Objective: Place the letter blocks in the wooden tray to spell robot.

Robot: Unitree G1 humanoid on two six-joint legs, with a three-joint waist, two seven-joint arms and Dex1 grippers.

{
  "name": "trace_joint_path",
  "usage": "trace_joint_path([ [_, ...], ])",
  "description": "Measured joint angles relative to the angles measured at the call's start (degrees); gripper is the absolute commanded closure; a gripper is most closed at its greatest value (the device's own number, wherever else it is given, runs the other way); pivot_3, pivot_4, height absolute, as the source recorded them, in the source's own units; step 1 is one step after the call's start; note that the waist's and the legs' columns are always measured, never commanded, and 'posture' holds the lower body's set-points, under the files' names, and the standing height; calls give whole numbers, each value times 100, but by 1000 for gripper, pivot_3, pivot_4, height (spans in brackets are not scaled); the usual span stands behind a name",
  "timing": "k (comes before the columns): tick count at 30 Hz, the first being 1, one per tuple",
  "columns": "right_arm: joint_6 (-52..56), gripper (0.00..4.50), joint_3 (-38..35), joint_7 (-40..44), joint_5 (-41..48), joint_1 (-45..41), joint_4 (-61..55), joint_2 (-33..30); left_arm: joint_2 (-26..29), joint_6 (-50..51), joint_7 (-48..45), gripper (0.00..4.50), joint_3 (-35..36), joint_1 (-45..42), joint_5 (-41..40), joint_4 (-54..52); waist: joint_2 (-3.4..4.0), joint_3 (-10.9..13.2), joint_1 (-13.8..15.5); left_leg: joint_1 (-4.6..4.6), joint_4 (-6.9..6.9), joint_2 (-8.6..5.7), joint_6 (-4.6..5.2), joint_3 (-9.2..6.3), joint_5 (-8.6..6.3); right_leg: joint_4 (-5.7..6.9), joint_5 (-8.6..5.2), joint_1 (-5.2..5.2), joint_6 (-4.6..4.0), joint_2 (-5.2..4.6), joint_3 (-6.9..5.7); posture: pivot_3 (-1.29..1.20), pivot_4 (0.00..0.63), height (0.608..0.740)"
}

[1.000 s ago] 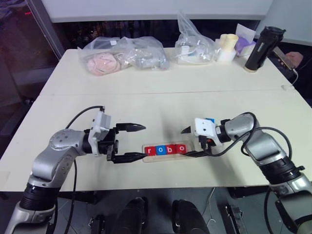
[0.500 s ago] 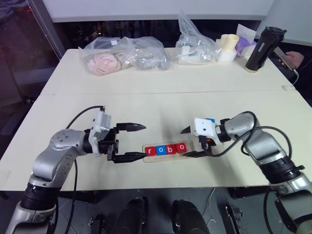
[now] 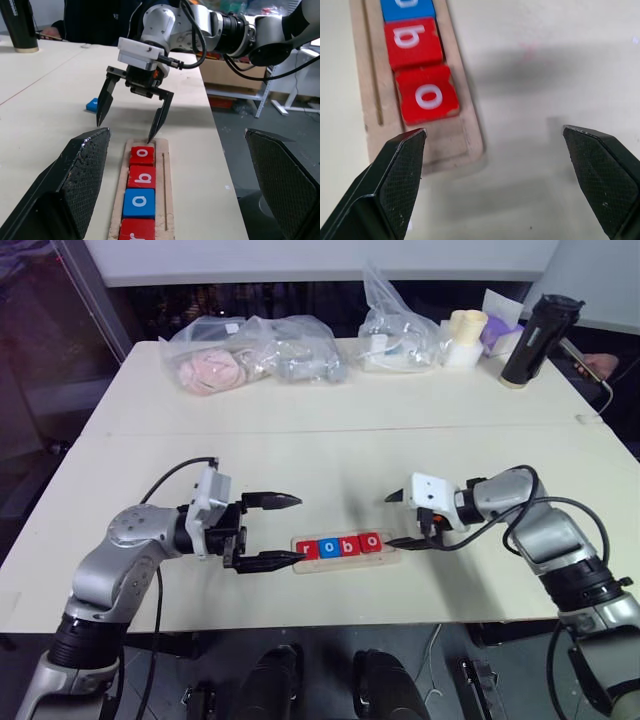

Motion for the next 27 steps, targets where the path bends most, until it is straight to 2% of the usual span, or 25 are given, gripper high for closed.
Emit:
trace_joint_path([
  [18, -177, 48, 154, -116, -131, -107, 75, 430, 74, 16, 25, 0, 8, 19, -9, -11, 0, 0, -3, 0, 1, 0, 0, 0, 0, 2, 0, 0, 0, 1, 0, 0, 150, 738],
  [23, -188, 48, 175, -97, -148, -107, 75, 391, 71, 16, 53, 0, 7, 20, -9, -12, 0, 0, -4, 0, 1, 0, 0, 0, 0, 2, 1, 0, 1, 1, 0, 0, 150, 738],
  [27, -219, 48, 39, -111, -196, -109, 76, 35, 64, 16, 82, 0, 7, 25, -9, -14, 0, 0, 7, 0, 4, -1, 0, 0, 0, 2, 0, 2, 0, 0, 0, 0, 150, 738],
])
